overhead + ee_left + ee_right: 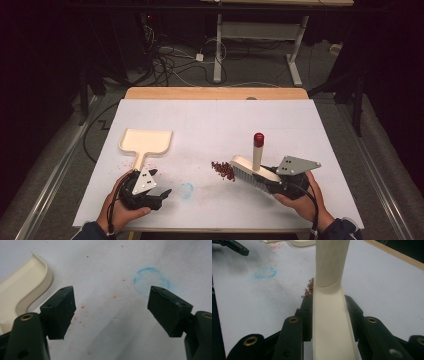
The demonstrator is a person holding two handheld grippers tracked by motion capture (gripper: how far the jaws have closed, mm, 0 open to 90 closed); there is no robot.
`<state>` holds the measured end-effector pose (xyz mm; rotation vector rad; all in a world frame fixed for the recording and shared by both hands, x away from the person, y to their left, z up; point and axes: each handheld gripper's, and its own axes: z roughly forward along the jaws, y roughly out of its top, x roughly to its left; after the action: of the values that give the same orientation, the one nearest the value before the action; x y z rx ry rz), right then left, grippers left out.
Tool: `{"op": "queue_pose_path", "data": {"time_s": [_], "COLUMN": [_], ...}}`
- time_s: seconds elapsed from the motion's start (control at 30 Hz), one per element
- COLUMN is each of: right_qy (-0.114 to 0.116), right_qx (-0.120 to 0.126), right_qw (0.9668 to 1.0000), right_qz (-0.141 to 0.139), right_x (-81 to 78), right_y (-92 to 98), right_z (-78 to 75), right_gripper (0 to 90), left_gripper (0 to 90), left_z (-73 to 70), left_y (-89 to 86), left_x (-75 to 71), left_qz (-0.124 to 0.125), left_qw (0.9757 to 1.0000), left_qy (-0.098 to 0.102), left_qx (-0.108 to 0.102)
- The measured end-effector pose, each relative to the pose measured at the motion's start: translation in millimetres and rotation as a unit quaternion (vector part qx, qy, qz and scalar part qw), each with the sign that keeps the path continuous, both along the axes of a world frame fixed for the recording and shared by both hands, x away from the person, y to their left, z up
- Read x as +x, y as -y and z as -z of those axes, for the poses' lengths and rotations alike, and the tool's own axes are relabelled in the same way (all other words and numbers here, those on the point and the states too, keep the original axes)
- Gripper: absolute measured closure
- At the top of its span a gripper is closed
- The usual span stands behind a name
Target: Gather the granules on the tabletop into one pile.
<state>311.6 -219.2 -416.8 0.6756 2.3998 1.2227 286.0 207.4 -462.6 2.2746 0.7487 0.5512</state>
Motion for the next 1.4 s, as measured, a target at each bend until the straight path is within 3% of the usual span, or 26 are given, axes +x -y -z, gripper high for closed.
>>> {"op": "queue_pose_path", "data": {"time_s": [0.17,0.27,0.37,0.53,0.67,0.73,0.8,0.97,1.03,1.1,1.23,1.4], "right_qy": [0.012,0.026,0.039,0.037,0.032,0.046,0.050,0.081,0.080,0.079,0.095,0.109], "right_qx": [0.016,0.022,0.012,-0.011,-0.002,-0.010,0.002,0.025,0.032,0.028,-0.010,-0.025], "right_qw": [0.9998,0.9990,0.9969,0.9934,0.9936,0.9933,0.9943,0.9900,0.9877,0.9852,0.9814,0.9805], "right_qz": [0.008,0.029,0.068,0.108,0.109,0.105,0.094,0.113,0.131,0.149,0.167,0.162], "right_x": [-7.6,-10.8,-8.7,-3.1,-3.1,-6.7,-7.7,-9.6,-6.4,-2.5,4.2,19.7], "right_y": [6.8,12.6,14.1,7.6,-6.4,-15.2,-19.0,-9.1,-2.1,1.8,-2.4,-15.7], "right_z": [-8.3,-11.6,-9.4,6.1,15.0,15.4,12.6,-1.1,-2.9,-0.6,11.5,22.1], "right_gripper": [67.5,67.5,67.6,67.5,67.6,67.6,67.6,67.6,67.6,67.6,67.6,67.6], "left_gripper": [21.8,21.7,21.7,21.8,21.8,21.8,21.8,21.7,21.8,21.8,21.8,21.8], "left_z": [-1.3,-1.3,-1.5,-1.1,-1.3,-1.1,-1.1,-1.6,-1.9,-2.0,-2.3,-1.7], "left_y": [-0.7,-1.0,-0.1,1.1,2.1,1.5,0.9,-0.8,-1.0,-0.5,0.6,2.6], "left_x": [-0.9,-0.6,-0.1,1.1,0.8,1.0,0.9,-0.3,-0.1,-0.3,-0.2,1.4], "left_qz": [-0.001,-0.002,0.000,0.002,0.003,0.002,0.001,-0.001,-0.002,-0.002,0.000,0.002], "left_qw": [1.0000,1.0000,1.0000,1.0000,1.0000,1.0000,1.0000,1.0000,1.0000,1.0000,1.0000,1.0000], "left_qy": [0.004,0.004,0.005,0.003,0.004,0.004,0.004,0.005,0.006,0.007,0.007,0.005], "left_qx": [-0.001,-0.002,0.000,0.000,0.000,0.000,0.000,-0.001,-0.002,-0.001,-0.001,0.001]}}
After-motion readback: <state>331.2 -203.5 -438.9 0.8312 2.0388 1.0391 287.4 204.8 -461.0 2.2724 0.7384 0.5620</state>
